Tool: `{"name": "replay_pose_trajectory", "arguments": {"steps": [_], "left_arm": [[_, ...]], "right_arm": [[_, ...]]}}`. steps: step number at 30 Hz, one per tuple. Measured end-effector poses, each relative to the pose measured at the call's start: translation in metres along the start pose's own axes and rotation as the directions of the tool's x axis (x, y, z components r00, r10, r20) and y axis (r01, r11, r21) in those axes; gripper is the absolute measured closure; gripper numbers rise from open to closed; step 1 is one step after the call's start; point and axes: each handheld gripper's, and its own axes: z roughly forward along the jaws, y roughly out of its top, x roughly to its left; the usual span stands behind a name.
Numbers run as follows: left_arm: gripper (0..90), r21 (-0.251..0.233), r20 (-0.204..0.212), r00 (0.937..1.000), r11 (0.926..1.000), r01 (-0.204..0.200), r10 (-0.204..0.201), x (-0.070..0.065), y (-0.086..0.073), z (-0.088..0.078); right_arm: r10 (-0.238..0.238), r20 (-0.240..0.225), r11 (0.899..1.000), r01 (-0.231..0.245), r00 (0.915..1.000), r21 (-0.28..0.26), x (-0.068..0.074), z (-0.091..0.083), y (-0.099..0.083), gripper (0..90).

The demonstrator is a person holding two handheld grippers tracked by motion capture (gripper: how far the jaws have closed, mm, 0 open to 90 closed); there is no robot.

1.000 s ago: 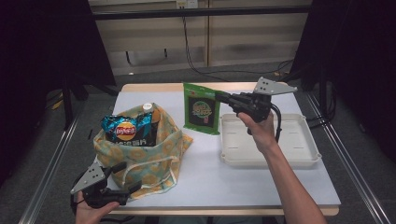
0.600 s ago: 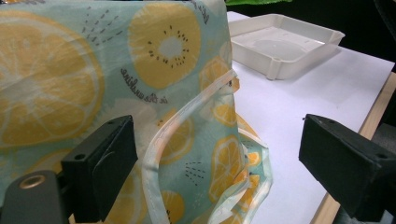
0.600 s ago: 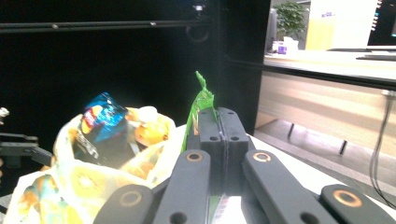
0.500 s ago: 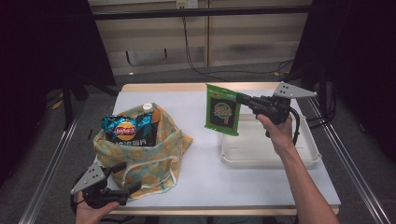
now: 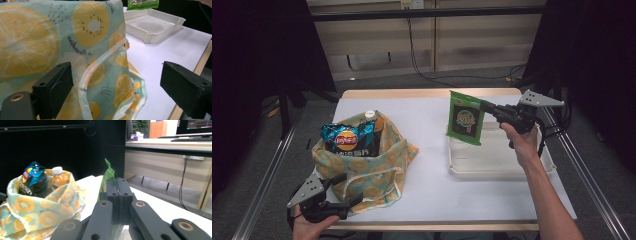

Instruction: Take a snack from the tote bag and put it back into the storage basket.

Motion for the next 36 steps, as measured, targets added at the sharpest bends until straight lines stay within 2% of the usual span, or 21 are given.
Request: {"name": "replay_pose_trajectory", "arguments": {"steps": [9,13,14,17,19,21,25,28,29,31,32,33,36], "left_arm": [[11.0,-0.002,-0.003,1.0000,1.0000,0.005,-0.005,0.000,0.000,0.000],[11.0,-0.005,-0.003,1.0000,1.0000,-0.005,0.005,0.000,0.000,-0.001],[11.0,-0.018,0.008,1.0000,0.9998,0.005,-0.005,0.000,0.000,-0.001],[10.9,-0.011,0.009,0.9999,0.9999,-0.004,0.004,0.000,0.000,-0.001],[11.0,-0.001,-0.003,1.0000,1.0000,-0.006,0.006,0.000,0.000,-0.001],[11.0,-0.011,0.009,0.9999,0.9999,-0.005,0.006,0.000,0.000,-0.001],[11.0,-0.008,-0.010,1.0000,1.0000,-0.001,0.000,0.001,0.000,-0.002],[11.0,-0.002,-0.011,0.9999,1.0000,-0.007,0.007,0.001,0.000,-0.001],[10.9,-0.009,0.000,1.0000,0.9999,-0.007,0.007,0.001,0.000,0.000],[11.0,-0.004,-0.010,0.9999,1.0000,-0.005,0.005,0.001,0.000,-0.001],[10.9,-0.007,0.002,1.0000,1.0000,-0.002,0.002,0.002,-0.001,0.000],[11.0,0.001,-0.009,1.0000,1.0000,-0.001,0.001,0.002,0.000,-0.001],[11.0,-0.007,-0.002,1.0000,1.0000,0.000,0.000,0.002,-0.001,0.000]], "right_arm": [[0.030,0.034,0.999,-0.032,0.9990,0.043,-0.017,0.001,-0.021,90.0],[0.047,0.048,0.996,-0.051,0.9977,0.077,-0.024,0.009,-0.031,90.0],[0.047,0.049,0.995,-0.051,0.9977,0.083,-0.025,0.010,-0.033,89.9],[0.049,0.056,0.994,-0.054,0.9972,0.100,-0.029,0.015,-0.038,90.0],[0.061,0.057,0.993,-0.066,0.9965,0.099,-0.032,0.019,-0.041,89.9],[0.062,0.065,0.992,-0.069,0.9960,0.104,-0.035,0.022,-0.044,89.8],[0.071,0.079,0.991,-0.080,0.9943,0.110,-0.044,0.025,-0.049,89.7],[0.076,0.097,0.990,-0.087,0.9924,0.110,-0.052,0.028,-0.053,89.5],[0.085,0.102,0.990,-0.096,0.9912,0.105,-0.055,0.028,-0.055,89.5],[0.085,0.112,0.990,-0.096,0.9900,0.099,-0.058,0.030,-0.057,89.2],[0.095,0.115,0.990,-0.106,0.9888,0.095,-0.059,0.031,-0.058,89.2],[0.090,0.124,0.990,-0.102,0.9882,0.098,-0.062,0.032,-0.058,89.0],[0.089,0.134,0.989,-0.103,0.9870,0.104,-0.067,0.035,-0.057,88.5]]}}
